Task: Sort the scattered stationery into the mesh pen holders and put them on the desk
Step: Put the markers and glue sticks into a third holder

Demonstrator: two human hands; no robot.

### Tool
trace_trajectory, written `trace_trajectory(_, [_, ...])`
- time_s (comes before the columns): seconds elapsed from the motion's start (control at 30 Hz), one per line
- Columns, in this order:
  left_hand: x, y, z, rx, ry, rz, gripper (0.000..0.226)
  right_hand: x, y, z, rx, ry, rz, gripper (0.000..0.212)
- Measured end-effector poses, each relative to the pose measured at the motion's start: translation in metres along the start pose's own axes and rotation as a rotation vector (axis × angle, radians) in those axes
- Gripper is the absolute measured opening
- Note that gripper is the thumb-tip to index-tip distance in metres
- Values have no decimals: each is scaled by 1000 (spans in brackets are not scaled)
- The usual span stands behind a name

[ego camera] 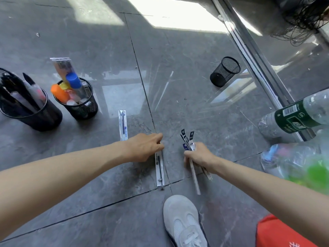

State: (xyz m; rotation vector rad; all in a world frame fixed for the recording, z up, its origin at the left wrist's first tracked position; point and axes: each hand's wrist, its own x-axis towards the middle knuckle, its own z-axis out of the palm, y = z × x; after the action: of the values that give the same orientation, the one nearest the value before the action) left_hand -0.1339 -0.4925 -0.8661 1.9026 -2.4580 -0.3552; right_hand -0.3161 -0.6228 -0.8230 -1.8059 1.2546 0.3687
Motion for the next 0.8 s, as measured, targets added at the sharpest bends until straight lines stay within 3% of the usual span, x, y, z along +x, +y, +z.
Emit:
trace_trajectory(0.1, [-1, 4, -4, 203, 72, 201, 20, 2, -12, -5, 297, -8, 115, 23])
trace_trajectory(0.2, [-1, 7, 1, 311, 104, 276, 17, 5, -17, -9, 459, -84, 183, 29])
trace_trajectory(0.33, [1, 8, -10, 163, 288, 138, 15, 2, -22, -11, 630, -218, 210, 19])
trace_trajectory(0.43, [5, 10, -27, 94, 401, 64, 25, 0, -27, -8, 704, -309, 223, 16])
trace_trajectory(0.63, [9, 15, -39, 25, 449, 9, 32, -5, -45, 2, 695, -333, 136, 9])
trace_trajectory(0.8, [5, 17, -36, -103, 474, -126, 29, -9, -51, 1, 771, -431, 111, 20])
